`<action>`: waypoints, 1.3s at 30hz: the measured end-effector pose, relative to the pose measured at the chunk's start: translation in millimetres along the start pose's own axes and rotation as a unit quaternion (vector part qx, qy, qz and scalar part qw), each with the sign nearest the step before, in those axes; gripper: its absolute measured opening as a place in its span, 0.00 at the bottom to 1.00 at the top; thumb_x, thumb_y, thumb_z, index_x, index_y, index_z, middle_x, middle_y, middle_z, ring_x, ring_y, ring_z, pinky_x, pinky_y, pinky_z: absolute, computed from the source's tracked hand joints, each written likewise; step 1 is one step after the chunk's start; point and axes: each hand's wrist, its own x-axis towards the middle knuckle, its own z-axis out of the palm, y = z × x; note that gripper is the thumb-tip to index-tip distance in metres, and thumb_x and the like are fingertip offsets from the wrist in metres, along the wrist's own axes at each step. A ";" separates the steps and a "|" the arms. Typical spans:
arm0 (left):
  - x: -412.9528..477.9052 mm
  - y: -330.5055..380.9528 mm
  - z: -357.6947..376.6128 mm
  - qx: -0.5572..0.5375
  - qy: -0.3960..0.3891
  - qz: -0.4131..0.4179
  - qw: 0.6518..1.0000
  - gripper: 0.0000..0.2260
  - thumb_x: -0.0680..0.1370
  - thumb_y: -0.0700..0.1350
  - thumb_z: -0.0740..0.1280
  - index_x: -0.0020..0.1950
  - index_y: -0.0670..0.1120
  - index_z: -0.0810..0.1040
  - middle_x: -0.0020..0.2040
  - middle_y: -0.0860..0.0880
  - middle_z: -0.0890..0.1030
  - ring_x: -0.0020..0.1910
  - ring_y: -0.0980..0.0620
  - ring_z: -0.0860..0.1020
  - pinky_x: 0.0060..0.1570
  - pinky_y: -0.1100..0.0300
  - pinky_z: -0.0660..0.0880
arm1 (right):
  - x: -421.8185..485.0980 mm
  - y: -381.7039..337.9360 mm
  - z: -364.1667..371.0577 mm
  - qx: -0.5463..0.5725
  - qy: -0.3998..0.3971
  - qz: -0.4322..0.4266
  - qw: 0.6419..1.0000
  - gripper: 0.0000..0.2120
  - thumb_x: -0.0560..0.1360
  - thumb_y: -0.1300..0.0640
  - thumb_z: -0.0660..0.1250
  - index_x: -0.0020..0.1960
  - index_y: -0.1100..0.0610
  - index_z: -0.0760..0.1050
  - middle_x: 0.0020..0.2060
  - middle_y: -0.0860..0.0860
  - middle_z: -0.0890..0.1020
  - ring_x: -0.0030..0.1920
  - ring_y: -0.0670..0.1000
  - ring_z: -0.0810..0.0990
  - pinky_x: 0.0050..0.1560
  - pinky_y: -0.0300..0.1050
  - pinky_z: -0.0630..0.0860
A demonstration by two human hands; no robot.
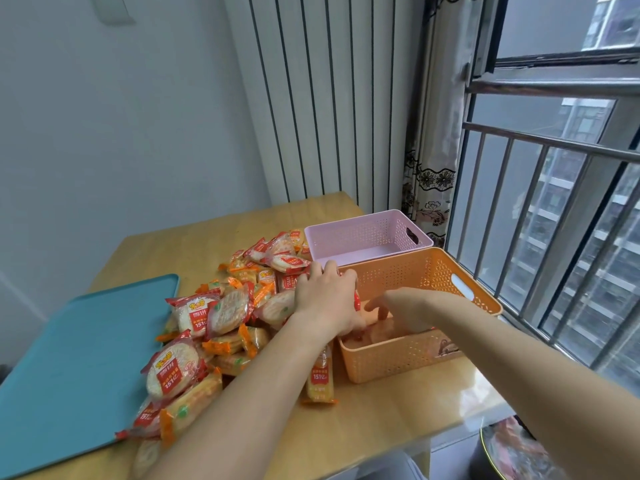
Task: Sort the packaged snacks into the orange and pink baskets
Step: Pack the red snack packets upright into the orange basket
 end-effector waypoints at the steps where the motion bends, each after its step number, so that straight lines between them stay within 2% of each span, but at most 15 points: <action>1: 1.2 2.4 0.0 0.012 -0.003 -0.006 1.000 0.30 0.70 0.67 0.70 0.66 0.52 0.72 0.66 0.47 0.72 0.67 0.42 0.67 0.64 0.45 0.68 | -1.3 -1.5 0.1 -0.008 0.005 0.002 1.000 0.30 0.77 0.49 0.72 0.77 0.51 0.68 0.68 0.51 0.78 0.65 0.55 0.77 0.68 0.52 0.74; 6: 3.3 6.3 3.6 0.052 0.026 -0.022 0.998 0.29 0.70 0.60 0.74 0.66 0.50 0.72 0.67 0.45 0.72 0.68 0.41 0.67 0.62 0.46 0.68 | -9.6 -1.9 -20.6 -0.061 0.043 0.000 0.997 0.15 0.78 0.51 0.69 0.64 0.52 0.79 0.54 0.50 0.82 0.52 0.53 0.81 0.55 0.49 0.80; 9: 2.8 5.1 6.0 0.039 0.036 -0.025 0.998 0.26 0.72 0.57 0.74 0.65 0.50 0.72 0.66 0.45 0.72 0.67 0.41 0.67 0.61 0.47 0.68 | -13.3 7.4 -33.5 -0.028 0.121 0.023 0.992 0.05 0.77 0.53 0.66 0.49 0.54 0.78 0.43 0.49 0.81 0.41 0.51 0.78 0.41 0.43 0.74; 11: 2.4 4.0 7.6 0.027 0.043 -0.025 0.998 0.24 0.73 0.56 0.73 0.64 0.50 0.72 0.66 0.45 0.72 0.67 0.41 0.67 0.61 0.47 0.69 | -10.7 13.8 -34.9 0.031 0.177 0.048 0.983 0.06 0.76 0.55 0.65 0.45 0.58 0.77 0.38 0.52 0.81 0.35 0.51 0.76 0.35 0.45 0.73; 15: 1.1 0.7 11.8 0.006 0.053 -0.032 0.998 0.22 0.74 0.57 0.70 0.65 0.50 0.73 0.67 0.45 0.72 0.67 0.41 0.67 0.63 0.46 0.69 | -1.0 13.4 -24.5 0.195 0.226 0.068 0.952 0.12 0.75 0.54 0.72 0.47 0.64 0.82 0.34 0.54 0.84 0.29 0.50 0.79 0.29 0.42 0.77; 19: 2.4 -0.8 15.3 -0.006 0.075 -0.021 0.997 0.29 0.72 0.59 0.72 0.69 0.49 0.70 0.69 0.47 0.70 0.69 0.43 0.66 0.66 0.46 0.65 | 6.6 0.5 -12.5 0.254 0.234 0.073 0.936 0.13 0.74 0.53 0.75 0.37 0.62 0.79 0.28 0.53 0.81 0.23 0.49 0.79 0.25 0.41 0.77; 21: 2.9 -1.3 15.6 -0.035 0.086 0.023 0.995 0.34 0.71 0.60 0.73 0.73 0.52 0.65 0.71 0.49 0.68 0.71 0.45 0.64 0.68 0.44 0.61 | 10.3 -6.1 -9.8 0.282 0.221 0.063 0.931 0.15 0.76 0.52 0.72 0.35 0.59 0.79 0.29 0.53 0.83 0.25 0.50 0.81 0.28 0.43 0.81; 23: 2.8 -1.5 14.1 -0.060 0.076 0.062 0.993 0.36 0.71 0.59 0.74 0.75 0.58 0.62 0.72 0.53 0.68 0.72 0.47 0.64 0.69 0.42 0.58 | 8.4 -10.7 -11.5 0.368 0.171 0.037 0.913 0.12 0.81 0.55 0.66 0.43 0.60 0.81 0.37 0.56 0.86 0.35 0.52 0.87 0.39 0.49 0.86; 25: 3.0 -2.3 13.1 -0.066 0.058 0.064 0.994 0.32 0.72 0.58 0.74 0.74 0.60 0.65 0.71 0.53 0.69 0.72 0.48 0.64 0.69 0.42 0.57 | 5.4 -6.2 -15.7 0.400 0.145 0.031 0.904 0.10 0.82 0.61 0.62 0.50 0.61 0.82 0.42 0.56 0.87 0.43 0.54 0.88 0.42 0.48 0.85; 27: 3.4 -4.3 12.6 -0.072 0.051 0.047 0.995 0.24 0.74 0.57 0.73 0.69 0.60 0.71 0.69 0.53 0.69 0.71 0.48 0.64 0.68 0.43 0.58 | 8.1 9.1 -18.9 0.302 0.189 0.053 0.933 0.10 0.79 0.65 0.61 0.52 0.60 0.82 0.44 0.56 0.87 0.46 0.56 0.87 0.43 0.49 0.84; 29: 3.4 -5.2 13.6 -0.083 0.046 0.035 0.995 0.19 0.74 0.56 0.72 0.64 0.60 0.74 0.67 0.53 0.70 0.70 0.48 0.64 0.68 0.43 0.58 | 9.3 28.8 -21.5 0.113 0.221 0.092 0.964 0.10 0.75 0.64 0.65 0.52 0.59 0.82 0.44 0.55 0.86 0.45 0.57 0.85 0.46 0.56 0.84; 32: 3.9 -3.6 16.0 -0.081 0.046 0.032 0.995 0.17 0.75 0.57 0.72 0.63 0.59 0.74 0.66 0.53 0.69 0.69 0.47 0.65 0.67 0.45 0.59 | 1.9 43.2 -14.6 -0.072 0.085 0.132 0.985 0.12 0.74 0.48 0.72 0.52 0.55 0.80 0.42 0.49 0.84 0.42 0.51 0.83 0.47 0.51 0.82; 34: 4.8 -2.8 16.3 -0.083 0.048 0.029 0.995 0.17 0.74 0.57 0.72 0.62 0.59 0.75 0.66 0.53 0.70 0.69 0.47 0.65 0.68 0.45 0.59 | 0.5 41.8 -6.1 -0.105 0.022 0.129 0.986 0.16 0.77 0.44 0.68 0.56 0.55 0.80 0.45 0.49 0.85 0.44 0.51 0.84 0.46 0.46 0.82; 37: 5.4 -2.1 16.2 -0.083 0.050 0.025 0.995 0.17 0.75 0.56 0.72 0.62 0.59 0.74 0.66 0.52 0.70 0.69 0.46 0.65 0.69 0.45 0.59 | 4.1 37.9 0.8 -0.103 0.050 0.111 0.987 0.14 0.77 0.47 0.68 0.57 0.55 0.81 0.47 0.50 0.84 0.46 0.52 0.84 0.51 0.49 0.84; 39: 4.8 -2.1 16.9 -0.083 0.054 0.024 0.995 0.16 0.75 0.55 0.71 0.62 0.59 0.74 0.66 0.52 0.70 0.69 0.46 0.65 0.68 0.45 0.59 | 5.7 34.7 -3.1 -0.058 0.094 0.086 0.990 0.12 0.73 0.51 0.73 0.53 0.56 0.81 0.45 0.49 0.83 0.44 0.50 0.82 0.44 0.44 0.83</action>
